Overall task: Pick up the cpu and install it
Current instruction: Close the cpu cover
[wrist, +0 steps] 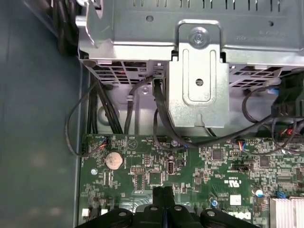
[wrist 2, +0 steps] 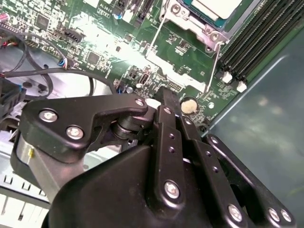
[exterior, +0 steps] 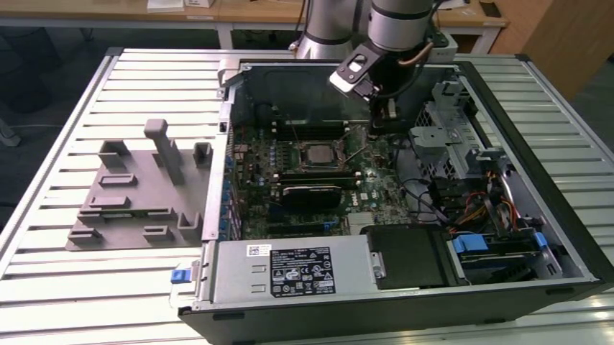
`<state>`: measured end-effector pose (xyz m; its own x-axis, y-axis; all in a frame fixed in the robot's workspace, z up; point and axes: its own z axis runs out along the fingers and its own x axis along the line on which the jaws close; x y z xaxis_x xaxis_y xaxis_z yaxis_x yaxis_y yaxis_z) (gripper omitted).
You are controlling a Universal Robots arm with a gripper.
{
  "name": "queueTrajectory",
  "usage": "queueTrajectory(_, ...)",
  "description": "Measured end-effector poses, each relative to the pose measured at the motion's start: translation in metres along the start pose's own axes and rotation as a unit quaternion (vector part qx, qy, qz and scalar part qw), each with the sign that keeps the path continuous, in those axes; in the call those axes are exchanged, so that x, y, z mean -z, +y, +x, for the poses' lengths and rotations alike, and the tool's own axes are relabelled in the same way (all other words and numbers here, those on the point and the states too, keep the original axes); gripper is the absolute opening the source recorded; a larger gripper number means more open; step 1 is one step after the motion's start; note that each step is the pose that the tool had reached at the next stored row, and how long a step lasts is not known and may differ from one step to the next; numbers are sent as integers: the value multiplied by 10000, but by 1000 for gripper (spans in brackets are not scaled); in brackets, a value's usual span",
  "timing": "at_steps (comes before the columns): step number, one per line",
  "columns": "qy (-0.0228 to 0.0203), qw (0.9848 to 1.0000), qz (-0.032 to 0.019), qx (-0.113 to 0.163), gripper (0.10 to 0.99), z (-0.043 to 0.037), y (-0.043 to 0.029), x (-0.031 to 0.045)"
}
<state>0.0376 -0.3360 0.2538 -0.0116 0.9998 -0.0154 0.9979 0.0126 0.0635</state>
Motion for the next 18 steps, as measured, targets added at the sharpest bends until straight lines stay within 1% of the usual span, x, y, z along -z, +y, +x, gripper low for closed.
queueTrajectory(10, 0, 10000, 0, 0, 106, 3, 4, -181)
queueTrajectory(15, -1, 10000, 0, 0, 106, 3, 0, -200)
queueTrajectory(18, 0, 10000, 0, 0, 106, 3, -20, -202)
